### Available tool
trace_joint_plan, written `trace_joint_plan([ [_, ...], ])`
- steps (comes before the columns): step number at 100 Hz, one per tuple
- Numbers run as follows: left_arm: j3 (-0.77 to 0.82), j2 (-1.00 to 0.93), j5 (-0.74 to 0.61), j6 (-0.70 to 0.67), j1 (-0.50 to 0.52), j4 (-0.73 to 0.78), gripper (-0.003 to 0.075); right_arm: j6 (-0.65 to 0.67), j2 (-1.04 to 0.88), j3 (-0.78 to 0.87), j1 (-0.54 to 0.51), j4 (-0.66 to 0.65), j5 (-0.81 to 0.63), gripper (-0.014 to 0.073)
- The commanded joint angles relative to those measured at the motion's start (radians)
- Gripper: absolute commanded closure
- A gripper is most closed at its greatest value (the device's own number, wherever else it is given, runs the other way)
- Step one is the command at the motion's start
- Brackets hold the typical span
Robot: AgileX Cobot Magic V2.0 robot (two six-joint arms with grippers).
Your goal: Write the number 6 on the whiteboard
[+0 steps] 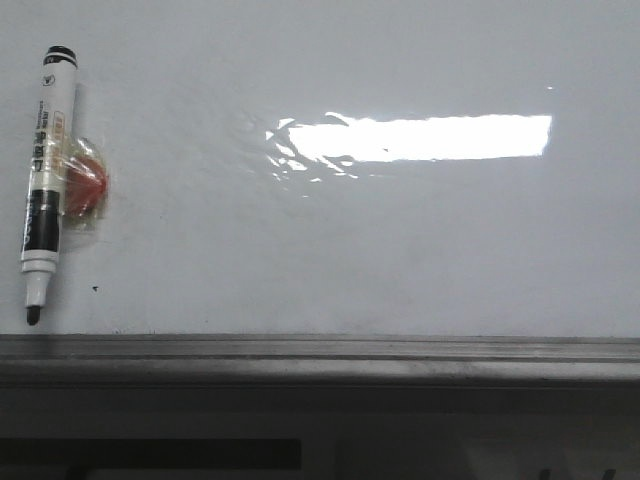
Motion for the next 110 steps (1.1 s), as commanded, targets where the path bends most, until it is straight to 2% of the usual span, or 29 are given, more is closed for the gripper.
trace_joint_plan([
  [1,0.045,-0.031,-0.067,-0.011,-0.006,-0.011,0.0739,-0.003,-0.019,0.032,-0.003,-0.014,-0.036,0.0648],
  [12,0.045,-0.031,-0.080,-0.011,-0.006,-0.046,0.0739,-0.003,-0.019,0.032,-0.003,-0.014,-0.036,0.0648],
  [23,0.045,-0.031,-0.102,-0.011,-0.006,-0.015,0.0739,-0.003,-0.019,0.032,-0.003,-0.014,-0.049,0.0648],
  [48,0.045,-0.031,-0.153,-0.011,-0.006,-0.017,0.0739,-0.003,-0.019,0.032,-0.003,-0.013,-0.171,0.0648],
  [110,0.045,-0.029,-0.214,-0.011,-0.006,-0.017,0.0739,-0.003,-0.019,0.032,-0.003,-0.004,-0.214,0.0647],
])
